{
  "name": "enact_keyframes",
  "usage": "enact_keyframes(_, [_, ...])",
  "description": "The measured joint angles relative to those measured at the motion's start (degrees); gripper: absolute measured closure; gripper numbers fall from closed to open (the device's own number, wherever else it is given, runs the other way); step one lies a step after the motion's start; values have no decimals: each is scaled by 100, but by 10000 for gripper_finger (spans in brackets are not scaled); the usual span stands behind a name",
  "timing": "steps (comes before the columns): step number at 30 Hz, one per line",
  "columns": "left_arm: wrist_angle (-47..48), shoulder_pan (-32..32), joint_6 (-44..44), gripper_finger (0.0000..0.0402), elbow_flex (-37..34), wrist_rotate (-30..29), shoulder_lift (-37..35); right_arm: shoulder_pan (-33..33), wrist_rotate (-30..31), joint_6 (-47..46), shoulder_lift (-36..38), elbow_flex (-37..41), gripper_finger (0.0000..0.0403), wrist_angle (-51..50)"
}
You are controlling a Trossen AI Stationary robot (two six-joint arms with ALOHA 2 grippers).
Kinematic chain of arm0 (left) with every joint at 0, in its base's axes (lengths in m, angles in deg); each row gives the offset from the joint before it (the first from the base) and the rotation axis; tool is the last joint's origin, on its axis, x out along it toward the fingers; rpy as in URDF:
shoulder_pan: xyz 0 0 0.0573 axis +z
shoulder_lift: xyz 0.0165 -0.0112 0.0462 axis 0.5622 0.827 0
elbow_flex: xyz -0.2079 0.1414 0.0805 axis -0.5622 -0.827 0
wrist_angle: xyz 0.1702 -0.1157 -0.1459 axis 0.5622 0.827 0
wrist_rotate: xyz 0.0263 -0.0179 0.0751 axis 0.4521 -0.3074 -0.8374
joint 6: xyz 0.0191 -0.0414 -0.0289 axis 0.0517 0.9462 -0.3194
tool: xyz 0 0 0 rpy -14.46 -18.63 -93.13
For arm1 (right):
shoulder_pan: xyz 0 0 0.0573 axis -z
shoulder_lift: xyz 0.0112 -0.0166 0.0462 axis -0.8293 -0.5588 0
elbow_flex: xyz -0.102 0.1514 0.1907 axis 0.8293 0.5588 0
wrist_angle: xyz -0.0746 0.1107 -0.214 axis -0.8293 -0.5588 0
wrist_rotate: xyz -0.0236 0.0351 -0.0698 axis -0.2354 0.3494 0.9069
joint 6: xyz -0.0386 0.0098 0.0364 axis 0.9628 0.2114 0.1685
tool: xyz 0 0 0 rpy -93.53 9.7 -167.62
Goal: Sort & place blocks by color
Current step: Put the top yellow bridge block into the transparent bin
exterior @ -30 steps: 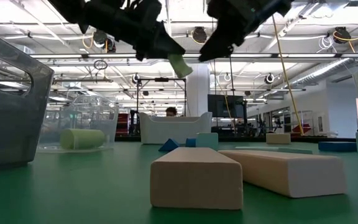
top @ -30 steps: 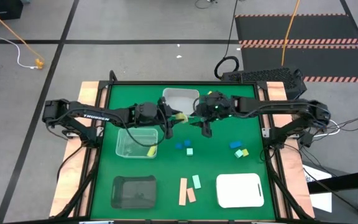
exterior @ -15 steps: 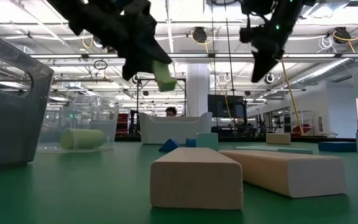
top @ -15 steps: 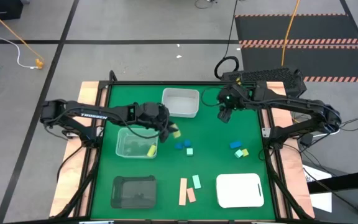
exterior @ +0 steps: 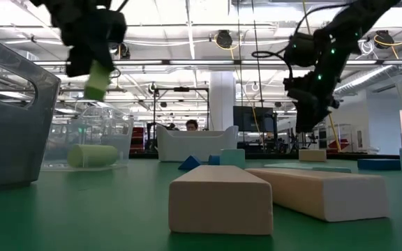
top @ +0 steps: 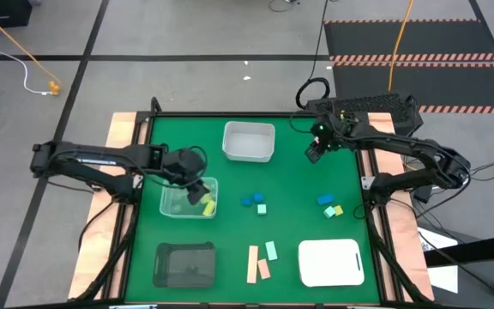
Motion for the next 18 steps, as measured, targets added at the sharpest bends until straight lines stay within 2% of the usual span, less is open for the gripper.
enact_keyframes(3, [776, -139, 309, 264, 0, -191, -115, 115, -2, 21, 2, 261, 218, 380])
enact_keyframes(7, [1317, -262, 302, 260, 0, -507, -53, 304, -4, 61, 2, 551, 218, 719])
enact_keyframes(12, [1366, -273, 280, 259, -2, -799, 146, 574, -6, 125, 0, 799, 204, 1199])
enact_keyframes(18, [1387, -269, 438, 258, -2, -811, 295, 916, -21, 89, 2, 1057, 181, 1431])
